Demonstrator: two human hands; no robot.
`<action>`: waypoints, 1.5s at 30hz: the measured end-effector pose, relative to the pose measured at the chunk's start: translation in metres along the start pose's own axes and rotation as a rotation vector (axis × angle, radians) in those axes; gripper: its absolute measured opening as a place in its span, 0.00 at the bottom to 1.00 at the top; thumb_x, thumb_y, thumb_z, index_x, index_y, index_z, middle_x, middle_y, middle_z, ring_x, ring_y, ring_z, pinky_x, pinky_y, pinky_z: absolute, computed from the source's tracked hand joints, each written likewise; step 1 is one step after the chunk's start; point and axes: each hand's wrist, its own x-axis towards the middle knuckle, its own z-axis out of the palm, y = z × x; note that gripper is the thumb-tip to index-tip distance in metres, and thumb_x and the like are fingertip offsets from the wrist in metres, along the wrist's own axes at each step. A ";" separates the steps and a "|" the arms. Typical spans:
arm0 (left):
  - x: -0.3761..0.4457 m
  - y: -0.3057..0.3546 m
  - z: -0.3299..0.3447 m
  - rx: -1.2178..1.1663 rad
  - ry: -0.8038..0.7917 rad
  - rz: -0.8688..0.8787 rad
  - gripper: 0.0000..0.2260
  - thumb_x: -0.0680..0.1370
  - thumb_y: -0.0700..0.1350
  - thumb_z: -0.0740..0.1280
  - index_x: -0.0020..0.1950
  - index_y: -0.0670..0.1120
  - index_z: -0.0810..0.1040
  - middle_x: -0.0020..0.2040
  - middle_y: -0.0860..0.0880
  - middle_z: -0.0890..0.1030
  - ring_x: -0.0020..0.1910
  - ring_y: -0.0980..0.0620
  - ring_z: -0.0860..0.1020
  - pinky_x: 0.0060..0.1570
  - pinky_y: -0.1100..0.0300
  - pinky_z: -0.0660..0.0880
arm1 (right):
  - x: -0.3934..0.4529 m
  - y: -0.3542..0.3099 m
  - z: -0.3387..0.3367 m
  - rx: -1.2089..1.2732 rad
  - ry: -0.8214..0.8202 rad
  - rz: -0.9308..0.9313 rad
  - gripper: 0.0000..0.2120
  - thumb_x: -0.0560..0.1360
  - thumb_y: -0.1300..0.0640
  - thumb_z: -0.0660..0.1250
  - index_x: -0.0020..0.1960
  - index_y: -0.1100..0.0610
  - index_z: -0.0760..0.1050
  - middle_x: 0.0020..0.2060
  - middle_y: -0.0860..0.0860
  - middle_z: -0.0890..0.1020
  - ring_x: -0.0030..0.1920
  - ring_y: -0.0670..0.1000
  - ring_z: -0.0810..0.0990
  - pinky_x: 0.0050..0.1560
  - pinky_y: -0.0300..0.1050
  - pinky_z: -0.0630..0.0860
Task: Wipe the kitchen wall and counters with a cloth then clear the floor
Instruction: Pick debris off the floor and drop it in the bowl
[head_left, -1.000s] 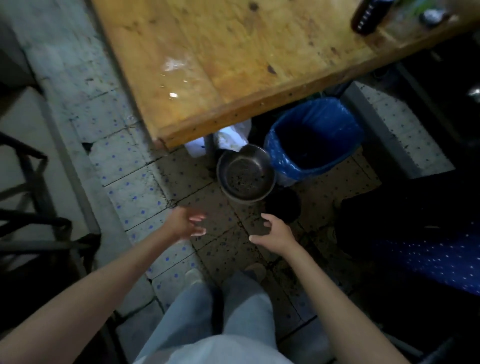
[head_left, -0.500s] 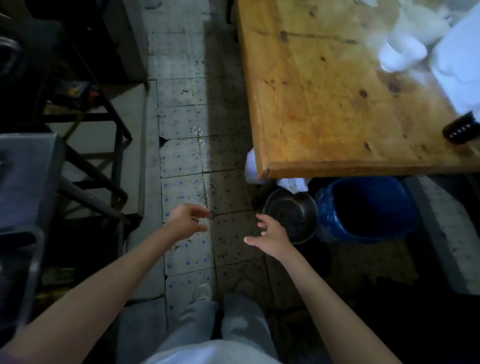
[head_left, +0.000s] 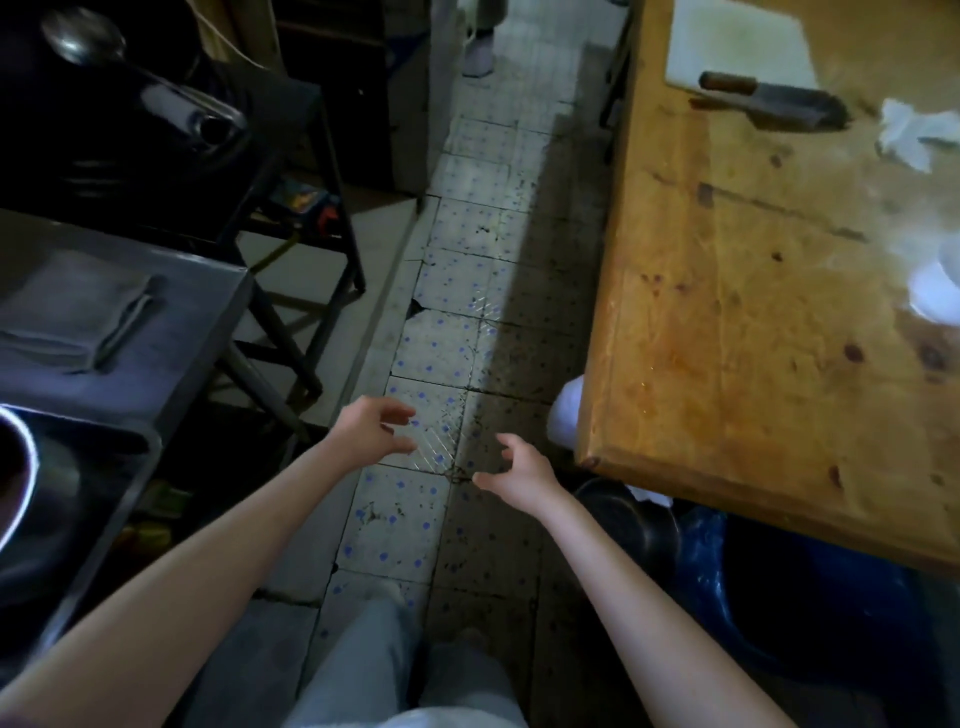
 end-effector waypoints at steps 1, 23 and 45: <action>0.005 0.000 -0.005 -0.004 0.007 -0.011 0.23 0.67 0.43 0.77 0.61 0.46 0.78 0.59 0.47 0.80 0.51 0.52 0.79 0.57 0.58 0.75 | 0.007 -0.006 -0.003 -0.018 0.000 -0.009 0.36 0.73 0.55 0.71 0.75 0.54 0.58 0.72 0.54 0.66 0.70 0.54 0.67 0.64 0.45 0.68; 0.223 0.054 -0.124 0.580 -0.095 0.230 0.39 0.72 0.58 0.69 0.77 0.53 0.53 0.77 0.46 0.54 0.75 0.46 0.55 0.72 0.51 0.56 | 0.183 -0.152 -0.083 -0.593 0.198 -0.028 0.39 0.73 0.46 0.68 0.77 0.49 0.49 0.77 0.54 0.51 0.76 0.59 0.51 0.71 0.61 0.61; 0.524 0.220 -0.183 0.546 -0.141 0.124 0.37 0.73 0.57 0.69 0.76 0.50 0.55 0.76 0.45 0.56 0.74 0.43 0.57 0.71 0.50 0.60 | 0.457 -0.247 -0.313 -0.507 0.123 -0.010 0.41 0.74 0.50 0.67 0.77 0.51 0.45 0.76 0.56 0.54 0.73 0.61 0.59 0.68 0.60 0.65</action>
